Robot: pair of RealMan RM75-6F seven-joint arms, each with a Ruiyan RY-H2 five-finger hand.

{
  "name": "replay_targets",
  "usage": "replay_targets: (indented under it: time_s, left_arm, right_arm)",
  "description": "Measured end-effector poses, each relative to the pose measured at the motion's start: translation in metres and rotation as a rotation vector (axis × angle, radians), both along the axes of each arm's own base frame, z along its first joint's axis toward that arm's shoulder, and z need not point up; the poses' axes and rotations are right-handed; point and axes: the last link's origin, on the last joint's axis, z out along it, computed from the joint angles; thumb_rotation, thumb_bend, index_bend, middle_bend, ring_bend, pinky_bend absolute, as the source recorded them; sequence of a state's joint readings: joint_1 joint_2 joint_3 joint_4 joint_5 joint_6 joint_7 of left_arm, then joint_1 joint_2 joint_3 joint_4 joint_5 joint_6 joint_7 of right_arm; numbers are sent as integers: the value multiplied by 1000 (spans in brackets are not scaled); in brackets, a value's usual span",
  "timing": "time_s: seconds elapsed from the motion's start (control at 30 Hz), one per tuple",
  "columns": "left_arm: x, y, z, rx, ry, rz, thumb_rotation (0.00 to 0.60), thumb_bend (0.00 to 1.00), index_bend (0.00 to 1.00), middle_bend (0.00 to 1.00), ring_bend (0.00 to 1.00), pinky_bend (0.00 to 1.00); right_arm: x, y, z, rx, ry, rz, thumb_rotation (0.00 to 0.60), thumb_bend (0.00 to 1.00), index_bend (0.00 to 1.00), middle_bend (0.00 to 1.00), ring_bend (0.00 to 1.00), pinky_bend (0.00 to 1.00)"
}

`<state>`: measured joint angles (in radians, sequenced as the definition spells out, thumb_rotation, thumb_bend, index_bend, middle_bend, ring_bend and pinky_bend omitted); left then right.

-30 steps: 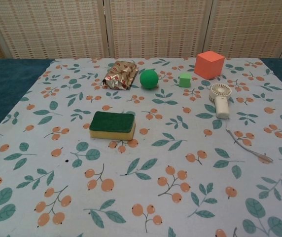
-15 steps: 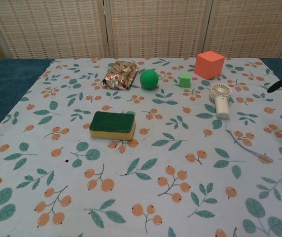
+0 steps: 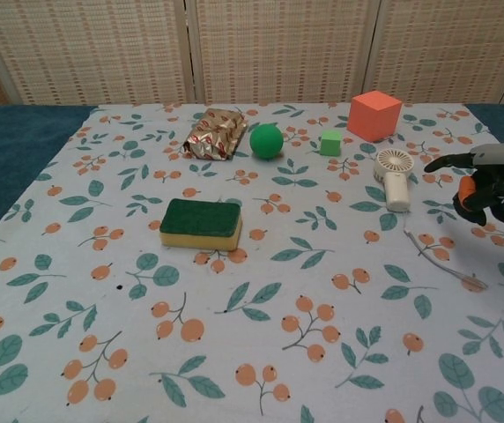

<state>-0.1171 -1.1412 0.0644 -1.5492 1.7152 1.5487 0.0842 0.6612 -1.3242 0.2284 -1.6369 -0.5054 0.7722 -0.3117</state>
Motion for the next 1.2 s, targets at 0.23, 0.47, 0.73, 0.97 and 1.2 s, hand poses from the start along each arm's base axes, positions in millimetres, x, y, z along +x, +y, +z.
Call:
replay_targets:
  time_s: [0.23,0.47,0.73,0.97,1.2]
  left_arm:
    - [0,0,0,-5,0,1,600,529,338,403,398,646]
    - [0,0,0,-11,-10,2,600,529,338,405,398,647]
    - [0,0,0,-21,-10,5,600,529,338,410,399,646]
    - [0,0,0,-22,-11,6,600,529,339,412,399,647]
    - [1,0,0,-22,-10,6,600,530,340,414,398,647]
  right_arm:
    - [5,-12,-14,4,-50,-15,600,1000,48,737,621,739]
    - [7,-17,-26,10,-47,-1,600,1000,48,739,624,739]
    - [9,-22,-32,-6,-40,10,600,1000,48,740,624,739]
    - [8,-29,-34,-32,-38,9,600,1000,48,740,624,739]
    - [5,-34,-35,-39,-32,2,600,1000,48,740,624,739]
